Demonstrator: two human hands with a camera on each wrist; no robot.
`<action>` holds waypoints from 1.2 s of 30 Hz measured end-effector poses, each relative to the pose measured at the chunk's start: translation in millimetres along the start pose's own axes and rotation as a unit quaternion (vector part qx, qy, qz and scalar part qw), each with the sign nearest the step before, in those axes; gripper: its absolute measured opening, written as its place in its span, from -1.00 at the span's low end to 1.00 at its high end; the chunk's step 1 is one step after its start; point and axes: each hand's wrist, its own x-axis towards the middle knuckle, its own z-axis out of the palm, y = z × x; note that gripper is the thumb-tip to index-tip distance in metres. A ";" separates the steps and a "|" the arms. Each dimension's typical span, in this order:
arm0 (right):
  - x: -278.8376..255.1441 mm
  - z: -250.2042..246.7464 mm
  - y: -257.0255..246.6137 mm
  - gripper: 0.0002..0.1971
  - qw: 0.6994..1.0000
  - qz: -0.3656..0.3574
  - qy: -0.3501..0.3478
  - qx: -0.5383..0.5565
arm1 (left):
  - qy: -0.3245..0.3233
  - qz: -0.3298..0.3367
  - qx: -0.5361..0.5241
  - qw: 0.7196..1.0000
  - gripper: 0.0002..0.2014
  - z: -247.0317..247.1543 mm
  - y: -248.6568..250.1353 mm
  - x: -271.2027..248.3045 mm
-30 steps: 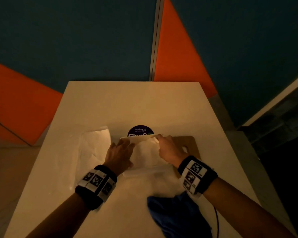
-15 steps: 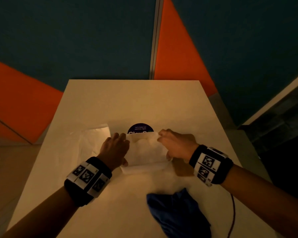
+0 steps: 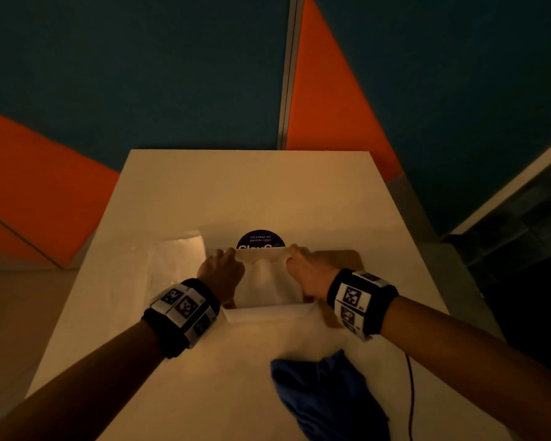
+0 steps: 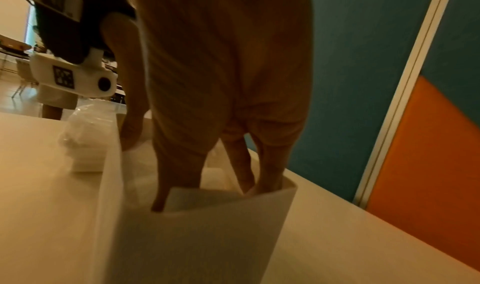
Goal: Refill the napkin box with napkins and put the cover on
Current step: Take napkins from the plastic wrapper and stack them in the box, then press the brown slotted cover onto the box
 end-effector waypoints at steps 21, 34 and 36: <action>-28.0 94.4 42.8 -0.27 0.898 0.257 0.017 0.357 | 0.173 -0.112 -0.370 0.906 -0.62 27.9 -14.5 -23.5; -50.9 70.0 67.5 -0.41 0.798 0.343 0.092 0.487 | 0.118 -0.170 -0.449 0.869 -0.73 24.2 -12.7 -32.8; -65.7 51.6 75.9 -0.53 0.768 0.305 0.150 0.543 | 0.110 -0.173 -0.461 0.863 -0.75 23.9 -12.3 -33.5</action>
